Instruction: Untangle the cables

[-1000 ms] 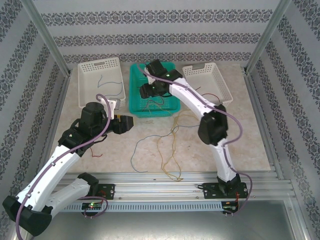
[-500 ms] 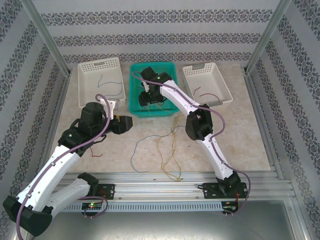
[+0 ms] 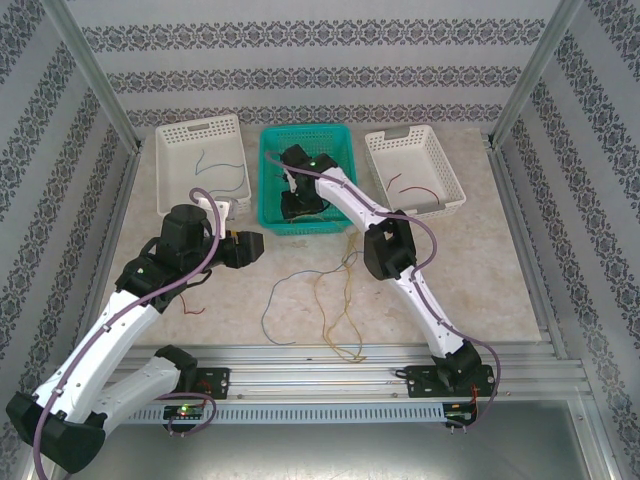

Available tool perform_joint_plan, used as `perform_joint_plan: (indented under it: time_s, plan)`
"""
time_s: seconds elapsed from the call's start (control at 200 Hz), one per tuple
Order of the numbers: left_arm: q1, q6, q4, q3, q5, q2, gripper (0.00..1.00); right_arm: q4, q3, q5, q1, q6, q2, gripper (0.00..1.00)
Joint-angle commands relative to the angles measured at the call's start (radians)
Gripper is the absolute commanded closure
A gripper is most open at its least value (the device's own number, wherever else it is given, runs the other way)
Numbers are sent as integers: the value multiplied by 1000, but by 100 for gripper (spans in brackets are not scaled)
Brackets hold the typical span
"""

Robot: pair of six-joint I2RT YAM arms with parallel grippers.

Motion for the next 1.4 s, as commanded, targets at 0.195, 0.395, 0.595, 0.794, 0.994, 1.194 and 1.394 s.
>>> perform_joint_plan:
  time_s: [0.195, 0.395, 0.595, 0.794, 0.994, 1.194, 1.394]
  plan:
    - [15, 21, -27, -2, -7, -5, 36, 12, 55, 78, 6, -13, -72, 100]
    - [16, 24, -32, -4, -16, 1, 36, 54, -14, 239, -13, -34, -282, 100]
    - [16, 27, -34, -2, -20, 8, 36, 91, -105, 326, -49, -45, -476, 100]
    - [16, 29, -36, -3, -20, 12, 36, 232, -434, 346, -154, -18, -741, 100]
    - [15, 26, -30, -4, -7, 21, 36, 395, -810, 324, -319, 21, -981, 100]
    - [15, 20, -29, -5, 9, 38, 36, 448, -976, 248, -412, 41, -956, 100]
    - [16, 6, -20, -12, 40, 61, 36, 470, -985, 188, -490, 58, -807, 100]
